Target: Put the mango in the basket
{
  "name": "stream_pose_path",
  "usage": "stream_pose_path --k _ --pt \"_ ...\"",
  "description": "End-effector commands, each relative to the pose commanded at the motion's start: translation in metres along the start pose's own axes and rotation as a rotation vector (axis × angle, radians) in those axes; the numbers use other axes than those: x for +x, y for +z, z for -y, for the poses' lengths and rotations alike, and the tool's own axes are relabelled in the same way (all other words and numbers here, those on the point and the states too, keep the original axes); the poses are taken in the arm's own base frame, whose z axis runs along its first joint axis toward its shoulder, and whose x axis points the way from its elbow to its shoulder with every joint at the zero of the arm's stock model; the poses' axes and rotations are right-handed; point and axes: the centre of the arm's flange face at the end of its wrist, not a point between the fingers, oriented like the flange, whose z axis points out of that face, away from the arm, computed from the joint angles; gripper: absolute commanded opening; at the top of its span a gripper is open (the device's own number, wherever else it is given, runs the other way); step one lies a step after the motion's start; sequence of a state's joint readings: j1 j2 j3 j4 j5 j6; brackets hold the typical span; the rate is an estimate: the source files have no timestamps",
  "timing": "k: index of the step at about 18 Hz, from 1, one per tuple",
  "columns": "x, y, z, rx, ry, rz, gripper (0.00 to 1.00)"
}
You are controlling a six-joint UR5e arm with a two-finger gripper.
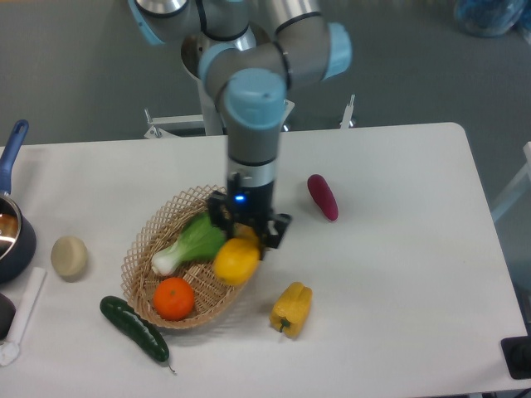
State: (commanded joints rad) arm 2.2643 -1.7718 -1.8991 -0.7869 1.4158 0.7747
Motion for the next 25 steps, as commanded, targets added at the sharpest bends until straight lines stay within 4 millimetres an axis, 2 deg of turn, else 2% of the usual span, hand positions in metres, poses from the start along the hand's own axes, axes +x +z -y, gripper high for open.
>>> stream_pose_path --k 1,5,9,11,14,18,20,21,23,25 --pt "0.01 0.003 0.002 -0.006 0.013 -0.008 0.53" --pt "0.045 0.028 -0.012 -0.091 0.058 -0.025 0.53" --pt "0.058 0.039 -0.023 -0.119 0.064 -0.05 0.53" --pt "0.063 0.032 -0.026 -0.11 0.068 -0.044 0.62" --pt "0.062 0.03 -0.025 -0.107 0.086 -0.04 1.0" --pt "0.053 0.007 -0.02 -0.095 0.087 0.025 1.0" --pt "0.041 -0.012 -0.016 -0.086 0.082 0.078 1.0" --pt "0.028 -0.024 -0.014 -0.076 0.069 0.109 1.0" --pt "-0.026 -0.058 -0.016 -0.042 -0.003 0.188 1.0" --pt "-0.091 -0.086 -0.024 -0.017 -0.083 0.261 1.0"
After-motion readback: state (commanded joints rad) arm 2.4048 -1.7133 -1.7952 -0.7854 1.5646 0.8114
